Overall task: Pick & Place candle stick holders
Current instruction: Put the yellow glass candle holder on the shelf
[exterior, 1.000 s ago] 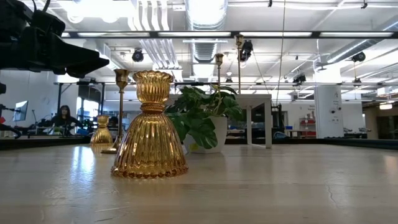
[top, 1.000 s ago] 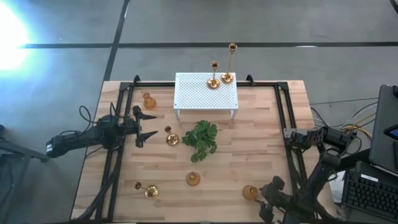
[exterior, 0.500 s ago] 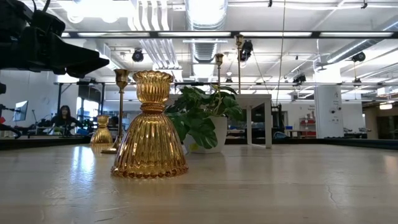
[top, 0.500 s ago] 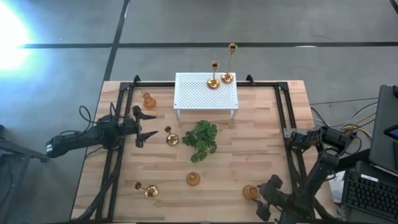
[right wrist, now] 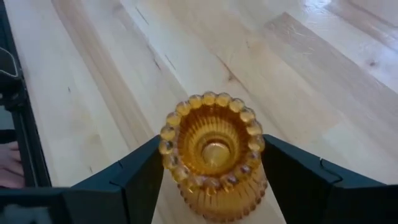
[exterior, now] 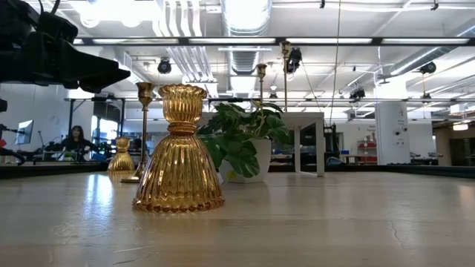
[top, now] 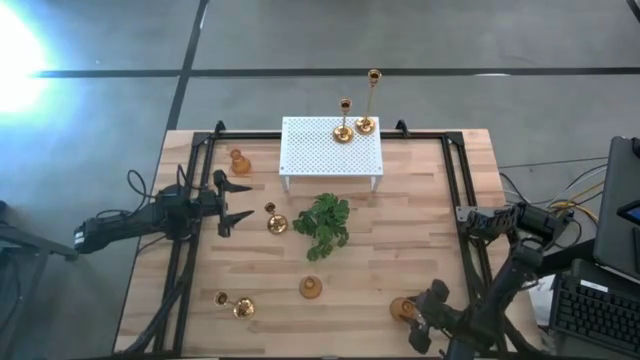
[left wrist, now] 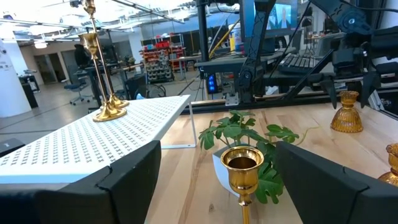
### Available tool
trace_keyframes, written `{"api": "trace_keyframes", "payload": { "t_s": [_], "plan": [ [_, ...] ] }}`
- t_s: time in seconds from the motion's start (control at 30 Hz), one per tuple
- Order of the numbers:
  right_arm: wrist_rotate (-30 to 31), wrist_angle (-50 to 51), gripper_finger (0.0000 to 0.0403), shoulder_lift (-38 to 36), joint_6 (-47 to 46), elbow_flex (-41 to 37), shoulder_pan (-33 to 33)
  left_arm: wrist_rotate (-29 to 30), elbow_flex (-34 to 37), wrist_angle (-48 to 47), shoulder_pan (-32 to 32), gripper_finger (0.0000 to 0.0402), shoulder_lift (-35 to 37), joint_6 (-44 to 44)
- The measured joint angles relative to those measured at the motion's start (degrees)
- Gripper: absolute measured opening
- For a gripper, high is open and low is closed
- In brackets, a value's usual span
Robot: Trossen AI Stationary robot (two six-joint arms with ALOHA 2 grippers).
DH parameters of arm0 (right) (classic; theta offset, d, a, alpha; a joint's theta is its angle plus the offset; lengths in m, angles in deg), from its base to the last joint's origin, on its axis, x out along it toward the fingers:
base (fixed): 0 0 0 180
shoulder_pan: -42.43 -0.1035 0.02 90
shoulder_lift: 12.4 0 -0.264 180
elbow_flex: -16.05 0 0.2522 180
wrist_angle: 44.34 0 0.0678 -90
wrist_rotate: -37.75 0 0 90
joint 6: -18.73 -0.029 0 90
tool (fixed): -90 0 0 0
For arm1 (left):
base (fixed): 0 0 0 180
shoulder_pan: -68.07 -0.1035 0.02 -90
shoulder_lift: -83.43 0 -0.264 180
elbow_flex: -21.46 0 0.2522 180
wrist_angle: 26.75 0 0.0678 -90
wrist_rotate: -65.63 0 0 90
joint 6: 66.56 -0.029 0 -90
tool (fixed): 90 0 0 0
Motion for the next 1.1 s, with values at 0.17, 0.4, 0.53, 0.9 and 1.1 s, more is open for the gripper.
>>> {"api": "trace_keyframes", "payload": {
  "t_s": [0.17,0.4,0.53,0.9,1.1],
  "plan": [
    [0.20,-0.93,0.0244,0.00,0.25,-0.61,0.53,-0.01,0.00,0.00,-0.01,0.0319,0.01,-0.02],
    [0.23,-2.13,0.0209,0.00,0.21,-1.87,0.59,0.00,0.00,0.01,0.00,0.0319,0.01,-0.02],
    [1.23,-2.81,0.0165,-0.05,0.34,-2.55,0.85,0.00,0.00,0.00,0.00,0.0319,0.00,-0.02],
    [4.21,-2.48,0.0119,-0.09,0.41,-2.95,0.87,0.00,0.00,0.01,0.00,0.0319,0.00,-0.01],
    [3.36,-0.37,0.0119,-0.71,1.28,-2.66,2.24,-0.01,0.00,0.01,0.01,0.0319,-0.01,0.00]
  ]
}}
